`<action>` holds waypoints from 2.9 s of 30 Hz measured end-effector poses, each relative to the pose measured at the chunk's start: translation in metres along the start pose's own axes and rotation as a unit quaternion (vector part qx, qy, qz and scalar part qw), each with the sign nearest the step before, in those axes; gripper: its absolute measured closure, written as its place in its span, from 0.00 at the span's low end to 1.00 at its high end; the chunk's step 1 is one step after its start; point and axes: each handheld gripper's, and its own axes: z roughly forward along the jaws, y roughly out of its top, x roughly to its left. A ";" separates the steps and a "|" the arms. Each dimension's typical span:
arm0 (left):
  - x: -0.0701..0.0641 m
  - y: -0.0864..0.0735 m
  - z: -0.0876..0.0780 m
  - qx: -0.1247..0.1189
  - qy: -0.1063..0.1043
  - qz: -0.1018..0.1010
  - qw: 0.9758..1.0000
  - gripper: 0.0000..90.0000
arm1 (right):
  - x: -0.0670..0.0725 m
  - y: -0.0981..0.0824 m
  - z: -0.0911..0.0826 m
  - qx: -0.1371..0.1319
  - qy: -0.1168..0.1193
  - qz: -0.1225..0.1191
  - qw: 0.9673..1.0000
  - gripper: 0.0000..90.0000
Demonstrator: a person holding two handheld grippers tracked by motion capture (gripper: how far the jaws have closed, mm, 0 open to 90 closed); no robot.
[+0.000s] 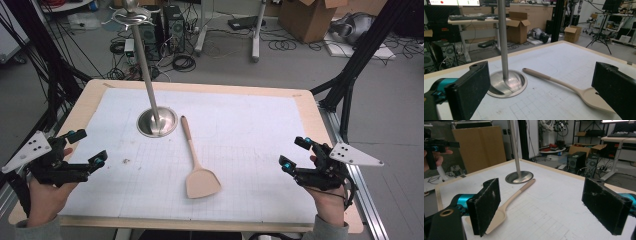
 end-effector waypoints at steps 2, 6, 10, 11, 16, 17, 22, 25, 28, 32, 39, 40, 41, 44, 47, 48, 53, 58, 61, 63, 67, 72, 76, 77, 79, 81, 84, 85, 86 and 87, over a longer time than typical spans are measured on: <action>-0.001 0.000 0.001 0.002 0.000 0.000 1.000 0.03 | -0.001 -0.001 0.003 0.002 0.006 -0.006 1.000 0.16; 0.000 0.000 0.001 0.003 -0.001 0.001 1.000 0.03 | 0.000 0.000 0.005 0.007 0.008 -0.007 1.000 0.16; 0.003 0.000 0.000 0.002 0.001 -0.005 1.000 0.03 | 0.001 0.001 0.009 0.007 0.013 -0.012 1.000 0.16; 0.003 -0.001 -0.001 0.002 0.002 -0.006 1.000 0.03 | 0.001 0.000 0.010 0.008 0.015 -0.012 1.000 0.16; 0.003 -0.001 -0.001 0.002 0.003 -0.008 1.000 0.03 | 0.002 -0.001 0.013 0.012 0.018 -0.013 1.000 0.16; 0.003 -0.001 -0.001 0.003 0.003 -0.007 1.000 0.03 | 0.003 -0.001 0.013 0.012 0.018 -0.013 1.000 0.16; 0.003 -0.002 0.000 0.004 0.004 -0.008 1.000 0.03 | 0.003 0.000 0.013 0.010 0.017 -0.016 1.000 0.16; 0.002 -0.002 0.001 0.004 0.004 -0.009 1.000 0.03 | 0.002 -0.001 0.013 0.009 0.017 -0.015 1.000 0.16; 0.002 -0.003 0.002 0.009 0.002 -0.007 1.000 0.03 | 0.002 -0.002 0.015 0.013 0.018 -0.011 1.000 0.16; 0.001 -0.003 0.003 0.011 0.002 -0.007 1.000 0.03 | 0.002 -0.002 0.016 0.015 0.019 -0.012 1.000 0.16; -0.001 -0.003 0.007 0.012 0.000 -0.007 1.000 0.03 | 0.003 -0.001 0.016 0.013 0.020 -0.014 1.000 0.16; -0.002 -0.003 0.009 0.014 -0.001 -0.005 1.000 0.03 | 0.003 -0.002 0.016 0.013 0.020 -0.014 1.000 0.16; -0.003 -0.004 0.010 0.016 -0.001 -0.005 1.000 0.03 | 0.002 -0.002 0.016 0.013 0.018 -0.013 1.000 0.16; -0.006 -0.005 0.016 0.020 -0.004 -0.002 1.000 0.03 | 0.001 -0.001 0.015 0.011 0.017 -0.013 1.000 0.16; -0.008 -0.007 0.021 0.023 -0.010 -0.003 1.000 0.03 | 0.002 -0.001 0.014 0.011 0.018 -0.011 1.000 0.16; -0.008 -0.007 0.023 0.024 -0.011 -0.004 1.000 0.03 | 0.002 -0.001 0.013 0.012 0.017 -0.012 1.000 0.16; -0.011 -0.011 0.033 0.031 -0.019 -0.008 0.999 0.03 | 0.002 -0.002 0.011 0.011 0.016 -0.010 1.000 0.16; -0.013 -0.012 0.043 0.038 -0.030 -0.014 0.999 0.03 | 0.001 -0.002 0.011 0.011 0.014 -0.013 1.000 0.16; -0.013 -0.013 0.048 0.043 -0.043 -0.022 0.998 0.07 | 0.000 -0.002 0.011 0.011 0.014 -0.013 1.000 0.16; -0.014 -0.014 0.051 0.047 -0.042 -0.019 0.998 0.09 | 0.000 -0.002 0.012 0.013 0.015 -0.012 1.000 0.16; -0.013 -0.016 0.059 0.056 -0.046 -0.020 0.997 0.12 | -0.002 -0.002 0.014 0.016 0.015 -0.012 1.000 0.16; -0.013 -0.019 0.071 0.071 -0.046 -0.019 0.996 0.19 | -0.004 0.000 0.016 0.017 0.013 -0.010 1.000 0.16; -0.014 -0.022 0.079 0.088 -0.059 -0.023 0.994 0.28 | -0.006 0.000 0.018 0.019 0.012 -0.011 1.000 0.16; -0.014 -0.023 0.080 0.091 -0.061 -0.022 0.994 0.31 | -0.006 0.000 0.019 0.020 0.014 -0.010 1.000 0.16; -0.015 -0.023 0.082 0.099 -0.068 -0.026 0.992 0.37 | -0.006 0.000 0.020 0.021 0.014 -0.012 1.000 0.16; -0.015 -0.023 0.084 0.110 -0.074 -0.033 0.991 0.43 | -0.006 0.000 0.021 0.022 0.015 -0.015 1.000 0.16; -0.016 -0.025 0.086 0.122 -0.083 -0.039 0.988 0.48 | -0.006 0.000 0.021 0.026 0.016 -0.014 0.999 0.16; -0.016 -0.026 0.087 0.125 -0.086 -0.038 0.988 0.51 | -0.006 0.000 0.021 0.026 0.016 -0.014 0.999 0.16; -0.017 -0.027 0.088 0.128 -0.086 -0.035 0.987 0.53 | -0.006 0.000 0.021 0.026 0.017 -0.015 0.999 0.16; -0.018 -0.027 0.089 0.132 -0.086 -0.031 0.987 0.56 | -0.005 0.000 0.021 0.026 0.017 -0.013 0.999 0.16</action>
